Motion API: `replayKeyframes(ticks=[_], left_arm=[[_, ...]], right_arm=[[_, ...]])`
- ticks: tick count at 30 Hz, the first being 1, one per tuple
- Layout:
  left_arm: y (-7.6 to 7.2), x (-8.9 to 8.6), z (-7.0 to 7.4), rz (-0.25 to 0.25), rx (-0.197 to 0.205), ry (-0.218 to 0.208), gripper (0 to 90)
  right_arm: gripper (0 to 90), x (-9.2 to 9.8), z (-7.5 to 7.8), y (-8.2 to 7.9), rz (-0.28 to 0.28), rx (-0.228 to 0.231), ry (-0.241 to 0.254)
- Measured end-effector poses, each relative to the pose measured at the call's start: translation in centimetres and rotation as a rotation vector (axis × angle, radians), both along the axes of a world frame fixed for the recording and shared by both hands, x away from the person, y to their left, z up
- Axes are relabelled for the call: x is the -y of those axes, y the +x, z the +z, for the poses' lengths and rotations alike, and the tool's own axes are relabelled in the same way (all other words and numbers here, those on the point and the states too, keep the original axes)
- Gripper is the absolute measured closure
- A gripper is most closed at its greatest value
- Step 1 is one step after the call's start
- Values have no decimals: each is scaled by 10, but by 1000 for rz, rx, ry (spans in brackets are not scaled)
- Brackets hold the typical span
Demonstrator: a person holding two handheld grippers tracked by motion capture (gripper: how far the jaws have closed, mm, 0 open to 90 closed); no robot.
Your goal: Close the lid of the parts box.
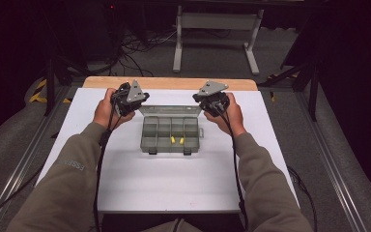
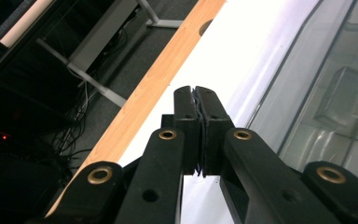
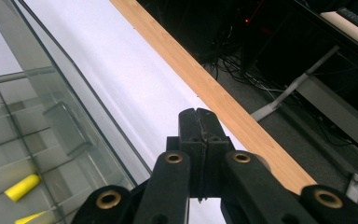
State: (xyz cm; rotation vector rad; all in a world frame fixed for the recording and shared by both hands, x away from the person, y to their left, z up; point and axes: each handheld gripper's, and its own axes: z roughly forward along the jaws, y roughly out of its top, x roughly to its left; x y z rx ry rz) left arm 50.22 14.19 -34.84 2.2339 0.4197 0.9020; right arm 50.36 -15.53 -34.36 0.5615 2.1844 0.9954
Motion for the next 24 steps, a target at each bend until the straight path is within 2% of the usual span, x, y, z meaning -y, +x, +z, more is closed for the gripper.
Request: replayKeyframes(ticks=[14, 24], left_arm=[[-16, 2, -5, -43, 1, 26, 877], [-27, 3, -15, -75, -16, 39, 874]], right_arm=[[898, -10, -5, -18, 54, -27, -42], [894, -13, -9, -29, 81, -57, -42]])
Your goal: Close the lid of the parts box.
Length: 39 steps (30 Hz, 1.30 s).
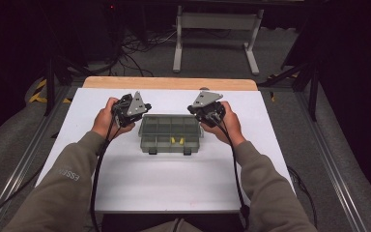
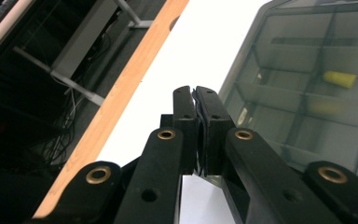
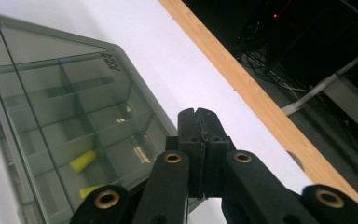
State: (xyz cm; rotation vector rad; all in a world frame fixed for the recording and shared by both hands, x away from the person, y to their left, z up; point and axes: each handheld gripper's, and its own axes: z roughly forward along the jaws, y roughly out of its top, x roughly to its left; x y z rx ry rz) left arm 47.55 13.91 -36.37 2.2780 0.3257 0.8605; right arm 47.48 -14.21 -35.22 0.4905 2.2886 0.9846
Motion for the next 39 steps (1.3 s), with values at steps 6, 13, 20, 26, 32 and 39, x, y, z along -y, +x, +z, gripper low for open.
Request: replayKeyframes(ticks=[6, 13, 20, 26, 32, 39], left_arm=[[-9, 0, -7, -24, -6, 3, 875], [-22, 1, -14, -54, -21, -1, 873], [-33, 2, -22, -78, -33, 0, 873], [-40, 1, -28, -89, -40, -11, 874], [-49, -3, -39, -88, -56, -41, 872], [-57, -8, -52, -79, -72, -81, 868]], right_arm=[[892, -1, -9, -11, 26, -17, -17], [892, 1, -18, -22, 38, -51, -18], [889, 4, -26, -34, 61, -75, -15], [886, 5, -34, -40, 64, -93, -3], [886, 8, -41, -48, 50, -105, 19], [885, 13, -56, -54, 22, -133, 94]])
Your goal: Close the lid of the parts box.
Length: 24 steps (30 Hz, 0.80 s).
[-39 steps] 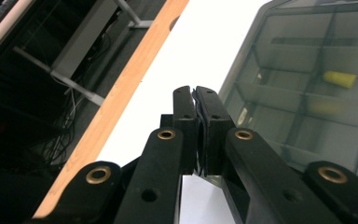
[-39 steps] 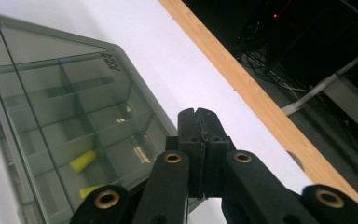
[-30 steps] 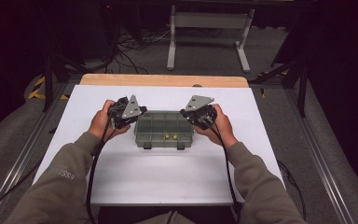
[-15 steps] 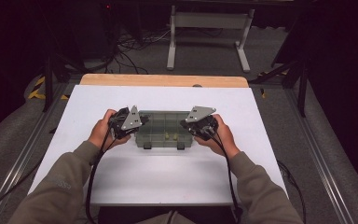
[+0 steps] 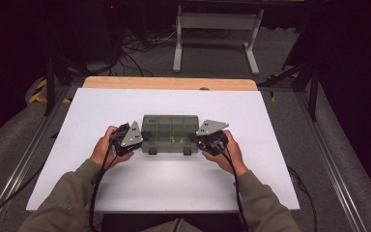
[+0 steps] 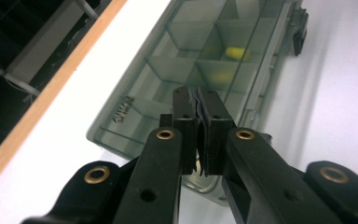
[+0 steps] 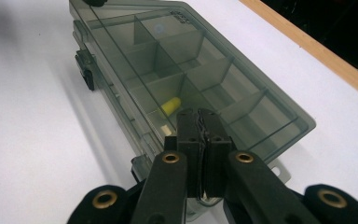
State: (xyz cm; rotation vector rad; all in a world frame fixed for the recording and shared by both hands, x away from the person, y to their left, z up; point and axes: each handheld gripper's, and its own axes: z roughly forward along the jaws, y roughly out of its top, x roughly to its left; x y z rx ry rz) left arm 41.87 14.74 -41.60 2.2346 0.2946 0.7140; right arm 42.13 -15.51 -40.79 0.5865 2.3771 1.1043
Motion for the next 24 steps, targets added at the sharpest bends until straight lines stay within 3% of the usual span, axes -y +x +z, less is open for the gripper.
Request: replayKeyframes(ticks=[2, 5, 11, 17, 24], left_arm=[[-2, -1, -3, 2, -11, -28, 870], [-4, -1, -11, 7, -20, -33, 869], [-5, -2, -21, 20, -44, -104, 876], [-4, -3, -27, 25, -53, -102, 875], [1, -10, -36, 51, -87, -201, 892]], right_arm=[[885, 1, -5, -1, -10, -11, 25], [882, 3, -11, -3, -19, -17, 40], [885, 5, -15, -4, -31, -15, 58], [892, 3, -23, -5, -44, -12, 70], [899, 6, -34, -4, -81, 5, 156]])
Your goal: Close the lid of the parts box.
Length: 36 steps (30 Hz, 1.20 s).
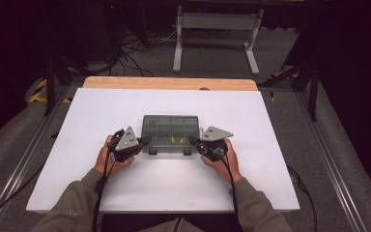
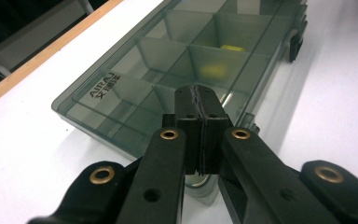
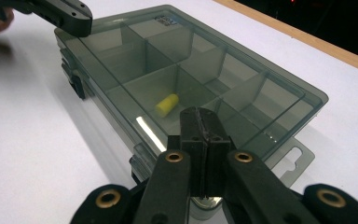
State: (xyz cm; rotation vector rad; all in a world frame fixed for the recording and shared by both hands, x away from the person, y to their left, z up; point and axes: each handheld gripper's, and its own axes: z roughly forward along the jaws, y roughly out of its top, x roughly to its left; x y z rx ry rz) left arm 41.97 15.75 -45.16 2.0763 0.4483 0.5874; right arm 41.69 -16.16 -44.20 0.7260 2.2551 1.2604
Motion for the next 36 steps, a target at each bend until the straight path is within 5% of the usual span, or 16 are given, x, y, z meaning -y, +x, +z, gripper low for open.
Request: replayKeyframes(ticks=[3, 36], left_arm=[[2, -2, -2, 1, -13, -31, 892], [0, -2, -3, 12, 12, -23, 884]], right_arm=[[897, 2, -3, 0, -4, 2, 28], [870, 0, -4, -2, -15, 32, 16]])
